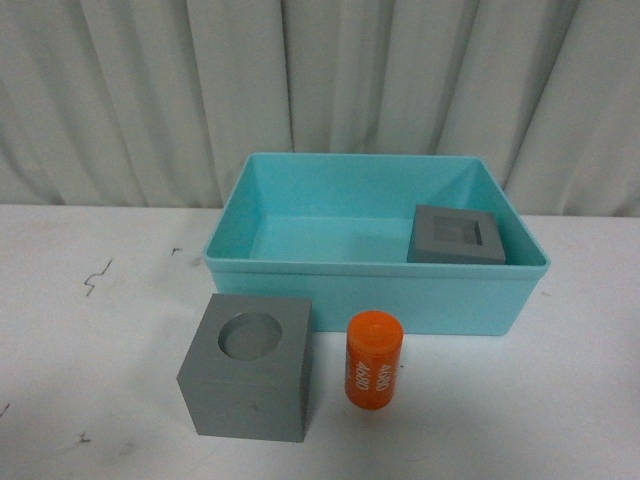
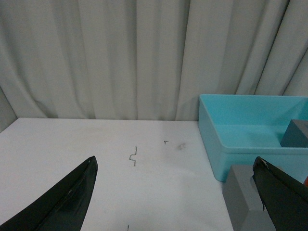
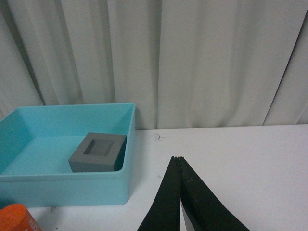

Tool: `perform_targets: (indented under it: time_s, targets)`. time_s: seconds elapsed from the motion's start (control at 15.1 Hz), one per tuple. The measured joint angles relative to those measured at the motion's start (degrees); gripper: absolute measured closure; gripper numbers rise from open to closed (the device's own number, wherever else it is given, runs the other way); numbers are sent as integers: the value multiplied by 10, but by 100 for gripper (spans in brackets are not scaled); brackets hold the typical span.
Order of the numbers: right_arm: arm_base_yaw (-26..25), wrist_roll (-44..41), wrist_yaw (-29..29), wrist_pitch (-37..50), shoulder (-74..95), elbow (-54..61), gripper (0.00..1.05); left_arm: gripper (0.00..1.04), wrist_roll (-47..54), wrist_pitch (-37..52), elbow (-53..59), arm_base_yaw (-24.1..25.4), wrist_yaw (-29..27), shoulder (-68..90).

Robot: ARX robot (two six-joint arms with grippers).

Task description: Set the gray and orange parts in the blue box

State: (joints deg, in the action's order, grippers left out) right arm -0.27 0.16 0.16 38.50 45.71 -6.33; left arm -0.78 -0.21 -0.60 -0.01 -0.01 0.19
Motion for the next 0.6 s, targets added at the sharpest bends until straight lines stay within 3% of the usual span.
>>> perform_targets:
  time_s: [0.26,0.4,0.6]
  targets:
    - [0,0,0,-59,-93,31,103,7,0,0,0,0,0,0]
    - [0,0,0,-43,-116,52,103,7,0,0,0,0,0,0]
    - [0,0,0,-106,-177,57,103,7,0,0,0,0,0,0]
